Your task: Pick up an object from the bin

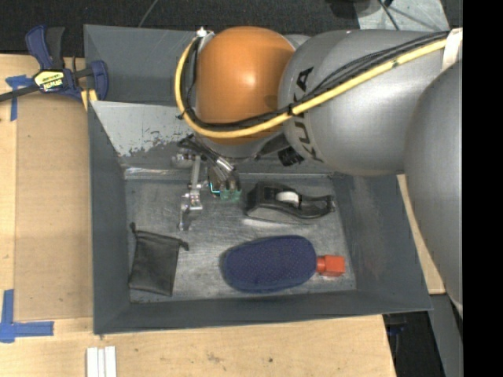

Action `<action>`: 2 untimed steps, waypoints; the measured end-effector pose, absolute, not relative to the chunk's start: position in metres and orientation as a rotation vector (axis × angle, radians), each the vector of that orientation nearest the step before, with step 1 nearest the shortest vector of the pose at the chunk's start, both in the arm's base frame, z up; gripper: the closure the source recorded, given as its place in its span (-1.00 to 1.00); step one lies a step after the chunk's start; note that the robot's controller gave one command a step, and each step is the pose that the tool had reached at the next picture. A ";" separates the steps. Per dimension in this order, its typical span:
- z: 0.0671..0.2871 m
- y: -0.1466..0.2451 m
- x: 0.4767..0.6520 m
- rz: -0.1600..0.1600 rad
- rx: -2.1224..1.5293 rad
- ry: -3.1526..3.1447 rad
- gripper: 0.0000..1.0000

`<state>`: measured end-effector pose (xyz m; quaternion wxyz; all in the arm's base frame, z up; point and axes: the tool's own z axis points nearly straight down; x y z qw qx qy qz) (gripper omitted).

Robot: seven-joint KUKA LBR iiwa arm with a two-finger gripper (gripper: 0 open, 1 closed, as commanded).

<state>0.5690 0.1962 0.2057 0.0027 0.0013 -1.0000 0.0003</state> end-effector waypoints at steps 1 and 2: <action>0.073 0.238 0.528 0.002 0.820 -3.039 -1.00; 0.103 0.191 0.562 0.003 0.863 -3.029 -1.00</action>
Offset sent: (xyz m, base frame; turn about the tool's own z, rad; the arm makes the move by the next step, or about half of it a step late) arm -0.0435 0.0429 -0.1357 -0.5266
